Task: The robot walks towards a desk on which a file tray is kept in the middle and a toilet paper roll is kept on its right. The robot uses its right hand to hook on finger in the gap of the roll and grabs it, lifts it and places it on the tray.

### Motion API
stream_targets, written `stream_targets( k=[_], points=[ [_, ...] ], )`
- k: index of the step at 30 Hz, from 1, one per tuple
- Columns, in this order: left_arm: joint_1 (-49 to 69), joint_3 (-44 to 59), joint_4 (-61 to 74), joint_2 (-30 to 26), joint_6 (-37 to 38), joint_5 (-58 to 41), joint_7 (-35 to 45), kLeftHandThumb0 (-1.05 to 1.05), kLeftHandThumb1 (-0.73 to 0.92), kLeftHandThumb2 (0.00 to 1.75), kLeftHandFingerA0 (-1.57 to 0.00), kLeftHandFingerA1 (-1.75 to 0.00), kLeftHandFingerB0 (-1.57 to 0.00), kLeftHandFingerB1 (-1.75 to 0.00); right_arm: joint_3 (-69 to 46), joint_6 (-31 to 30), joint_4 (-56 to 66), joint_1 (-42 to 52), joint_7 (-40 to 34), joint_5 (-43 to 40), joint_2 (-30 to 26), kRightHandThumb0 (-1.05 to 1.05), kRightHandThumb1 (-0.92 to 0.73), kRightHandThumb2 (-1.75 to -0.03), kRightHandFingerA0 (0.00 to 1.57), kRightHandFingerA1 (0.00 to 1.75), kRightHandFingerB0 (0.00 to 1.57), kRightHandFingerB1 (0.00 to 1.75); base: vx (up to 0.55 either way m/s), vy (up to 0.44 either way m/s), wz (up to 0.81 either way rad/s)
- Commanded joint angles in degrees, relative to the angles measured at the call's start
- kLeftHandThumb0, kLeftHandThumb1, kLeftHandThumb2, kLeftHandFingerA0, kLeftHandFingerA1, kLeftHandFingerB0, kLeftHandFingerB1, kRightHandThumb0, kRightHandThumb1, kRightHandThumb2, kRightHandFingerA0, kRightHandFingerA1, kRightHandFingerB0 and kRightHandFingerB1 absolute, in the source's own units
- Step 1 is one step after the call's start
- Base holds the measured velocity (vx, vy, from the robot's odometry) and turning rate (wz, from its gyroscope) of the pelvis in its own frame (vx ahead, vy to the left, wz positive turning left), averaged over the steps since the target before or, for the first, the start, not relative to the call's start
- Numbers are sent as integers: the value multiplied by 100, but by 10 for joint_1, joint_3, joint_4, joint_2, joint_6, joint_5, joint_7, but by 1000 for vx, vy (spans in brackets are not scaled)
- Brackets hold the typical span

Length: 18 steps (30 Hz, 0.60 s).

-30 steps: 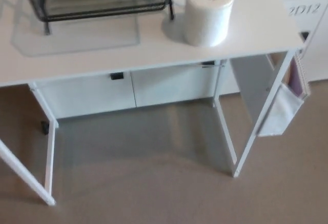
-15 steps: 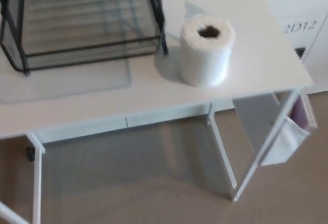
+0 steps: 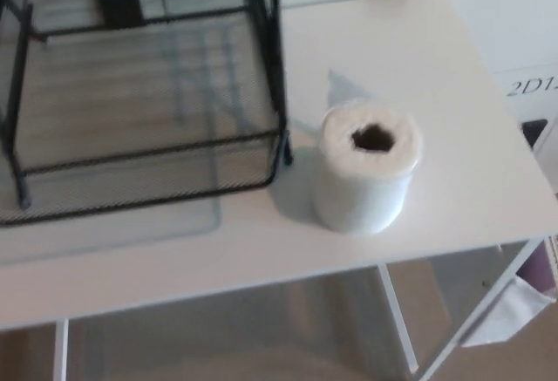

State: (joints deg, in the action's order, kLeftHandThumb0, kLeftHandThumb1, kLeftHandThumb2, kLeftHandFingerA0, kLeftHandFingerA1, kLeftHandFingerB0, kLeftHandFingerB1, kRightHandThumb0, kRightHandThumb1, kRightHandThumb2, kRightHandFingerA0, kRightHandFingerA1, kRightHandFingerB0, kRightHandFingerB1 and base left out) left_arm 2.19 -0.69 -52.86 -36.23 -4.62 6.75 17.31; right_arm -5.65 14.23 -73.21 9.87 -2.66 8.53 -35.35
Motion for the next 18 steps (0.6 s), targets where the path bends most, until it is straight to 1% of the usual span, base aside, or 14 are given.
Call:
stream_targets(
  k=[1,7,16,18],
  points=[
    [-4,-4,1,-13,-19,11,6,-23,72,119,-8,-54,-8,-51,-7,2,-3,6,-5,-8,0,-74,-72,-63,20,40,3,23,111,-97,2],
    [-5,-8,2,-14,-21,11,6,-23,72,119,-8,-54,-8,-51,-9,2,-4,9,-5,-8,1,-74,-72,-63,20,40,3,23,0,32,-6],
    [-13,-17,3,-10,-24,18,7,-23,72,119,-8,-54,-8,-51,-19,6,-6,24,-5,-10,2,-74,-72,-63,20,40,3,23,-7,131,-6],
    [-11,-16,4,-8,-24,18,6,-23,72,119,-8,-54,-8,-51,-20,7,-5,25,-4,-10,0,-74,-72,-63,20,40,3,23,-161,198,3]
  ],
)
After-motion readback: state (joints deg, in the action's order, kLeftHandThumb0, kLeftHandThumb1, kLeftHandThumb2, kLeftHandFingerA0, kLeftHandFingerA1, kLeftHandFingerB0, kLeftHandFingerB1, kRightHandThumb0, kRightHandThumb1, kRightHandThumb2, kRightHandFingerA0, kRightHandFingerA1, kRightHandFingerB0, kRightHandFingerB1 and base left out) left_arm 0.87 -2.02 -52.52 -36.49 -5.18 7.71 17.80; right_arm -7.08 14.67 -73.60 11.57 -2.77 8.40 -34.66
